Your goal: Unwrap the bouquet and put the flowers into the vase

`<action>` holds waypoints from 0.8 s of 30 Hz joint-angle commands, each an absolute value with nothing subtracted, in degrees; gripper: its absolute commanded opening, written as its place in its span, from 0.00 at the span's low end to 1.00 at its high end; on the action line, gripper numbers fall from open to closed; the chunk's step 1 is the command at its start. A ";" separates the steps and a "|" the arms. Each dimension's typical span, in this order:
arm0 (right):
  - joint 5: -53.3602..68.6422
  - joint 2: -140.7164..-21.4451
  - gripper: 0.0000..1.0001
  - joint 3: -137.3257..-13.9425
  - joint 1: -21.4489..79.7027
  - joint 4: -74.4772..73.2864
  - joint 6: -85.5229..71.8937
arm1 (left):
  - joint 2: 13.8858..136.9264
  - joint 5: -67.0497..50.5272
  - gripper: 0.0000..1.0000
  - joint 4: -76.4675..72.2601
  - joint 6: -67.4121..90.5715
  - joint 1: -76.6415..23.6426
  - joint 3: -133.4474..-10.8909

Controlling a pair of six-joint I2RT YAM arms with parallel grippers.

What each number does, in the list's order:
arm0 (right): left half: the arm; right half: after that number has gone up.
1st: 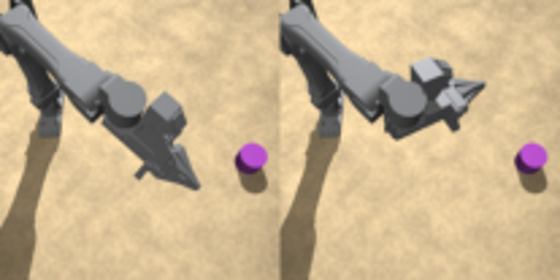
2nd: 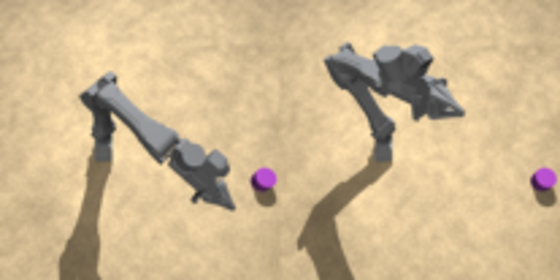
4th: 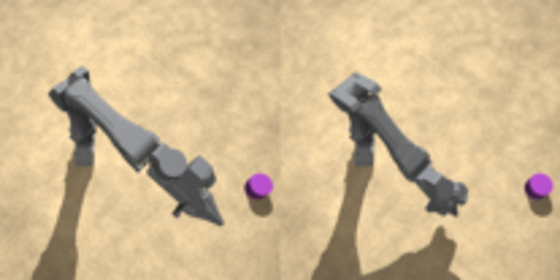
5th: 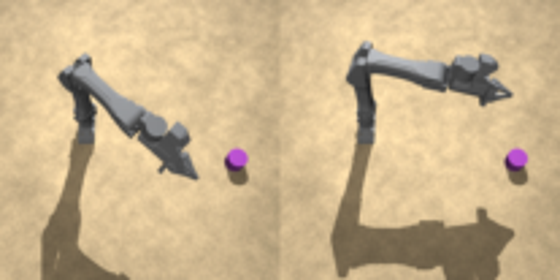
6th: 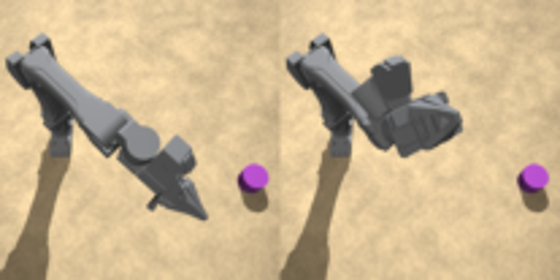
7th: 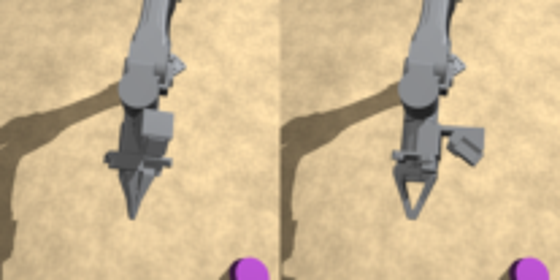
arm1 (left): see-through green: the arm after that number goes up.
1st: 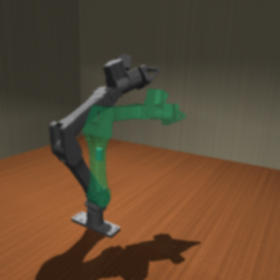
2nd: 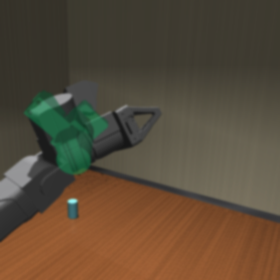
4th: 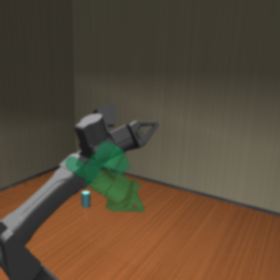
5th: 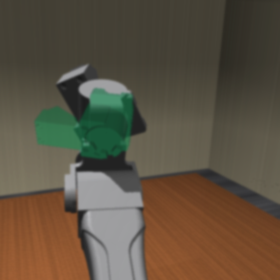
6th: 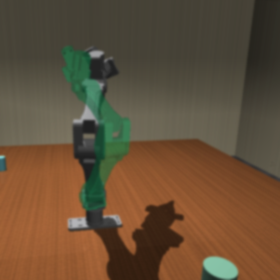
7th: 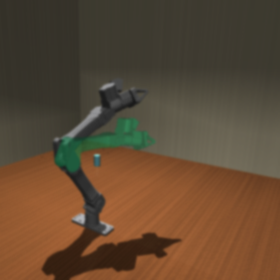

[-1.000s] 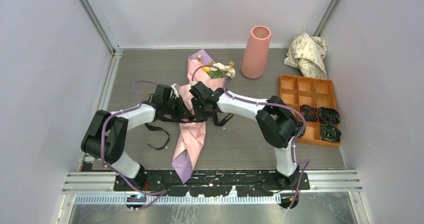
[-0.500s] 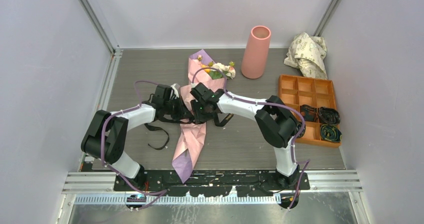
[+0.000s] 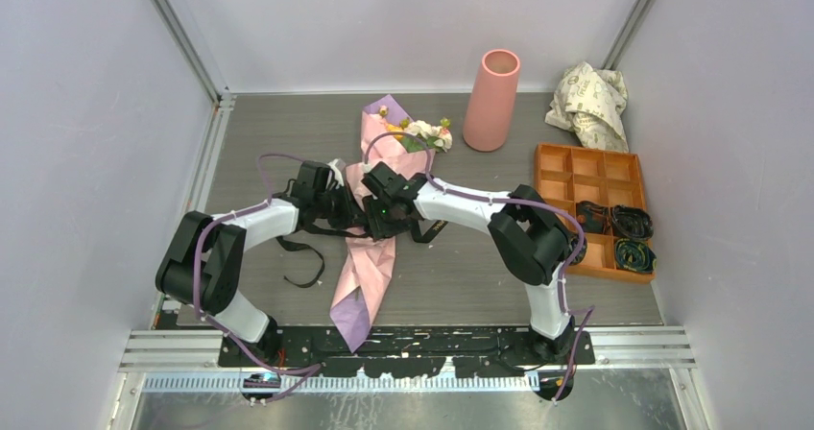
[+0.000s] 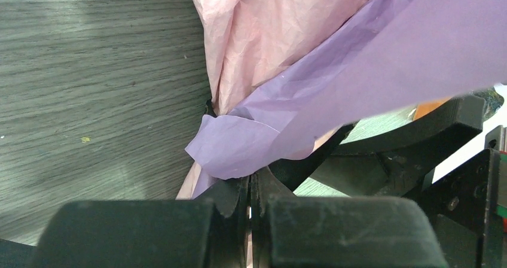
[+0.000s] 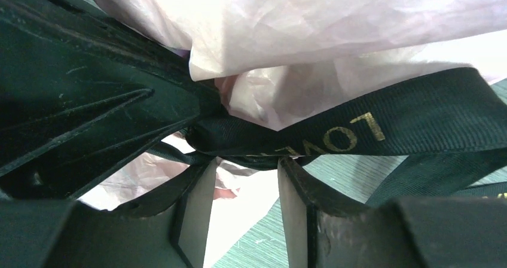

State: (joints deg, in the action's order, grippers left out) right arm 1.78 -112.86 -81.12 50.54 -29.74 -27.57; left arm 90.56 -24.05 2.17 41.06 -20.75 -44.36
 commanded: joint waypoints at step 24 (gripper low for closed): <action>-2.47 -111.98 0.49 -86.39 51.87 -32.78 -22.75 | 88.75 -23.90 0.00 2.23 39.03 -20.49 -46.40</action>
State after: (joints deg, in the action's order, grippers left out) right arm -3.07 -113.38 -84.88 51.03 -33.32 -24.12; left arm 90.56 -24.01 2.42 40.01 -20.75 -44.62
